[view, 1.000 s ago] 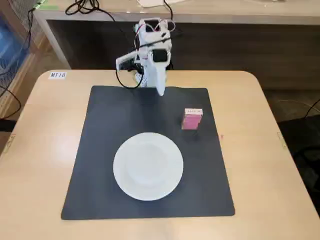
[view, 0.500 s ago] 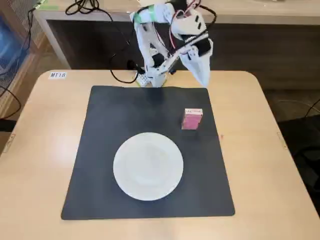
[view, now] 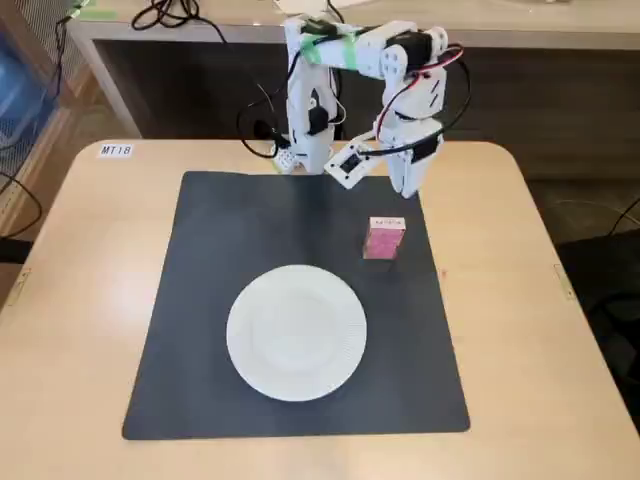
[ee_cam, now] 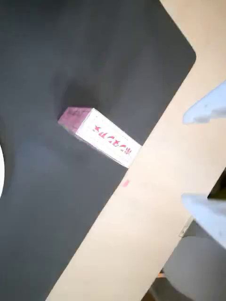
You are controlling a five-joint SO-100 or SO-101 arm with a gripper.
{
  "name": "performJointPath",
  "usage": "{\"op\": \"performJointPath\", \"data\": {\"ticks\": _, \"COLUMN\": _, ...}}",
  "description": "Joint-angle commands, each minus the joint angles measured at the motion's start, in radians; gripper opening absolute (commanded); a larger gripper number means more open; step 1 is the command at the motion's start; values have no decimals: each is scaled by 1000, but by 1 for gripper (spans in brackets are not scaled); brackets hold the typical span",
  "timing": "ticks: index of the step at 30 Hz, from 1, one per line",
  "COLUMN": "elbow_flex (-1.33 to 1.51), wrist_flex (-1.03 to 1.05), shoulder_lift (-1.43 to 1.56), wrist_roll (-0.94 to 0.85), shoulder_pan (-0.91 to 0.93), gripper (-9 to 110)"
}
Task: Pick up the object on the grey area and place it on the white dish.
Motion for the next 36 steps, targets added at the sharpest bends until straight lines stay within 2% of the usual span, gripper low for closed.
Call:
{"op": "performJointPath", "data": {"ticks": 1, "elbow_flex": -40, "wrist_flex": 6, "shoulder_lift": -2, "wrist_roll": 35, "shoulder_pan": -11, "gripper": 32}}
{"op": "performJointPath", "data": {"ticks": 20, "elbow_flex": 63, "wrist_flex": 8, "shoulder_lift": -80, "wrist_roll": 403, "shoulder_pan": 0, "gripper": 40}}
{"op": "performJointPath", "data": {"ticks": 31, "elbow_flex": -28, "wrist_flex": -11, "shoulder_lift": -313, "wrist_roll": 394, "shoulder_pan": 87, "gripper": 41}}
{"op": "performJointPath", "data": {"ticks": 36, "elbow_flex": -34, "wrist_flex": -118, "shoulder_lift": -410, "wrist_roll": 385, "shoulder_pan": 130, "gripper": 30}}
